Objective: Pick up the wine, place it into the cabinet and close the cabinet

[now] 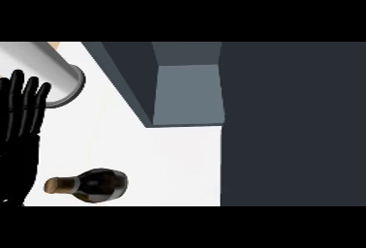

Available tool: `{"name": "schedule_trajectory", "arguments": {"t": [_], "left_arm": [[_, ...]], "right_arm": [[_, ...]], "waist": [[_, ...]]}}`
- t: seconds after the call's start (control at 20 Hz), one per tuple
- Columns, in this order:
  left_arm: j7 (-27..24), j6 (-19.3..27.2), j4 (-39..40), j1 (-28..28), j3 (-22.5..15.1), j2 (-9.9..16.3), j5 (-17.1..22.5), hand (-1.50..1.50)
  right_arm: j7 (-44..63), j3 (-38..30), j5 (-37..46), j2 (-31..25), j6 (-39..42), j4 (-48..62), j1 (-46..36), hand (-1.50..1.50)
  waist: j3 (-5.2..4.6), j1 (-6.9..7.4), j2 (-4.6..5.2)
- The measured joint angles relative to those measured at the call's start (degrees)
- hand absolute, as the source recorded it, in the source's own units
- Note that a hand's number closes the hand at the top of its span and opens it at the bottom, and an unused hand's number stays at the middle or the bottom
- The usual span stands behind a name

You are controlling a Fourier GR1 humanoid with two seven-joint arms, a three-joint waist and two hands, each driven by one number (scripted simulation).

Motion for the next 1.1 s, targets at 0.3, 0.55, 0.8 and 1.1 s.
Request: {"name": "schedule_trajectory", "arguments": {"t": [0.3, 0.55, 0.8, 1.1], "left_arm": [[-4.4, -7.4, -7.2, 7.6, -3.6, 0.8, 5.0, -1.50], [-2.1, -12.5, -10.0, 15.7, -10.3, -1.4, 16.0, -1.50], [0.6, -13.9, -15.6, 24.2, -15.4, -1.2, 18.5, -1.50], [1.1, -13.3, -16.6, 29.4, -20.1, -1.3, 17.9, -1.50]], "right_arm": [[1.3, 0.6, -1.0, 1.2, 0.3, -3.6, 6.0, -1.50], [5.5, 5.0, -7.3, 0.2, 6.1, -6.3, 9.9, -1.50], [11.2, 7.4, -10.1, 0.0, 6.8, -12.8, 12.5, -1.50], [18.3, 7.4, -11.9, -0.7, 5.9, -17.5, 10.7, -1.50]], "waist": [[-1.20, 0.96, -0.35], [-1.47, 1.35, -0.50], [-1.50, 1.50, -0.46], [-1.49, 1.55, -0.39]]}}
